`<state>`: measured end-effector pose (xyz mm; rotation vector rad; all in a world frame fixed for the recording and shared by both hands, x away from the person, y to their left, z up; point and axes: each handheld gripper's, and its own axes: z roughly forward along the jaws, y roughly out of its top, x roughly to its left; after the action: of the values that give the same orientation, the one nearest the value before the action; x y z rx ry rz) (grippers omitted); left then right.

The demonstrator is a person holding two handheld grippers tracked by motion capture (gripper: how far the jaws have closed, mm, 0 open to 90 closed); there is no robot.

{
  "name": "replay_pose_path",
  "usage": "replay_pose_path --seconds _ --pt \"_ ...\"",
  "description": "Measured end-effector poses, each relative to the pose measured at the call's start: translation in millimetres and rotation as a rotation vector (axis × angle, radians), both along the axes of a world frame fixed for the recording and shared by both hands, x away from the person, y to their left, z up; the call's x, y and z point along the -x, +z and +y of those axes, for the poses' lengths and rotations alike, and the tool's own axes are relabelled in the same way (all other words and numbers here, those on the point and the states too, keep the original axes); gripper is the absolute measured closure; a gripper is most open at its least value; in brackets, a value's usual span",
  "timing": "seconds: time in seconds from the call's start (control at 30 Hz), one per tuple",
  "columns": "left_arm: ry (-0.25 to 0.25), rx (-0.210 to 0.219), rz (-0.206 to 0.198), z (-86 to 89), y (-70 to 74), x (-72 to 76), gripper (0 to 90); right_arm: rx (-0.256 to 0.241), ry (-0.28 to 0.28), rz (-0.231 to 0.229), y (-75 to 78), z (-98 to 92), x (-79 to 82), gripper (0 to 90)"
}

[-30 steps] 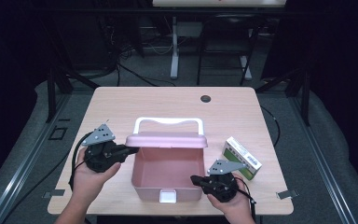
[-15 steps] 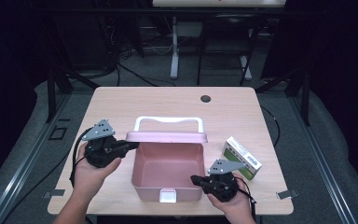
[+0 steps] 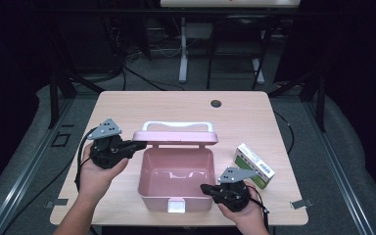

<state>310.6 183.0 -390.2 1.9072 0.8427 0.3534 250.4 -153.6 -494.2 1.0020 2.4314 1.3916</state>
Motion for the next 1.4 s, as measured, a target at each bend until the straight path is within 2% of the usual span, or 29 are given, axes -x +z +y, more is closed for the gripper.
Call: replay_pose_path --seconds 0.63,1.4 --pt "0.027 0.000 -0.002 2.7 0.2 -9.0 89.8 -0.003 -0.006 -0.008 -0.5 0.2 0.8 90.0" --pt "0.051 0.002 0.018 8.6 -6.0 -16.1 89.7 -0.006 -0.007 -0.010 -0.8 0.2 1.0 90.0"
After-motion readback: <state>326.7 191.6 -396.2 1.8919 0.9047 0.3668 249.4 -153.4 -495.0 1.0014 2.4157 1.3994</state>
